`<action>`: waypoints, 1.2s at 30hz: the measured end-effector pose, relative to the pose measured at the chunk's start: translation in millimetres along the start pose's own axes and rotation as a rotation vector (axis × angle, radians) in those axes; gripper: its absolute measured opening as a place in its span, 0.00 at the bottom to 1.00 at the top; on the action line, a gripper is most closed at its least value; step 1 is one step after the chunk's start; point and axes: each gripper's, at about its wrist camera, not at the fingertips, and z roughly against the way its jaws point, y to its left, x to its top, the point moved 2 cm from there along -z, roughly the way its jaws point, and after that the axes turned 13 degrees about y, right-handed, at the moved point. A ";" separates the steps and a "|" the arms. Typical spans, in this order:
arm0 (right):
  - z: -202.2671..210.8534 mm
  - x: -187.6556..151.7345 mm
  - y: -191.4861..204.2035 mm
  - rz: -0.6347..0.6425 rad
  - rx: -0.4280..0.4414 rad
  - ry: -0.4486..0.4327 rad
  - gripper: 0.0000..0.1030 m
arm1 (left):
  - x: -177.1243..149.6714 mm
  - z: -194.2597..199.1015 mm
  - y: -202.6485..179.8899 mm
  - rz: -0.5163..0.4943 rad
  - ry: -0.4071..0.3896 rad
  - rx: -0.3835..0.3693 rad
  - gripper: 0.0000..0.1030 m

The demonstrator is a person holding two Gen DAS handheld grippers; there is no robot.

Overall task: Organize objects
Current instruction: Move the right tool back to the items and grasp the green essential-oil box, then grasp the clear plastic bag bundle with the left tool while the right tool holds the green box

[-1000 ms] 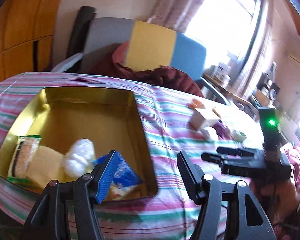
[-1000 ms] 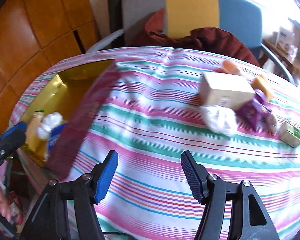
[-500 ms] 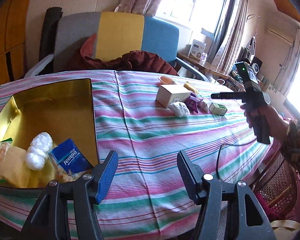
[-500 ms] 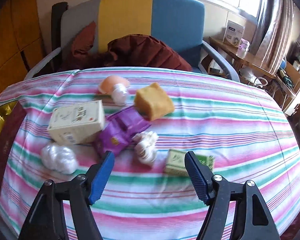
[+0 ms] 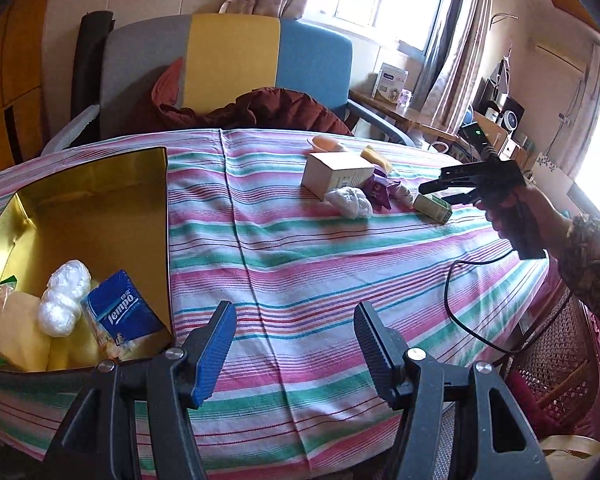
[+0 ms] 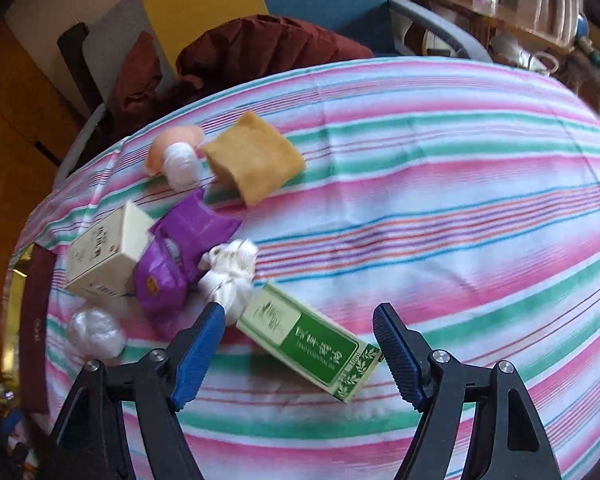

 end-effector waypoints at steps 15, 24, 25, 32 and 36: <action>-14.5 -40.2 32.7 0.071 -0.094 -0.069 0.51 | 8.9 -19.2 -13.7 -0.014 0.058 0.002 0.60; -18.0 -49.9 37.8 0.112 -0.118 -0.023 0.30 | 41.5 -48.5 -26.6 -0.009 0.101 -0.007 0.60; -19.2 -51.5 41.6 0.122 -0.119 -0.017 0.30 | 46.9 -53.3 -29.9 -0.011 0.109 -0.009 0.60; -24.1 -58.8 59.7 0.181 -0.134 -0.013 0.30 | 93.4 -93.9 -53.8 -0.035 0.141 -0.013 0.65; -24.3 -59.1 58.7 0.180 -0.120 -0.019 0.30 | 118.0 -113.0 -68.3 -0.074 0.137 0.002 0.65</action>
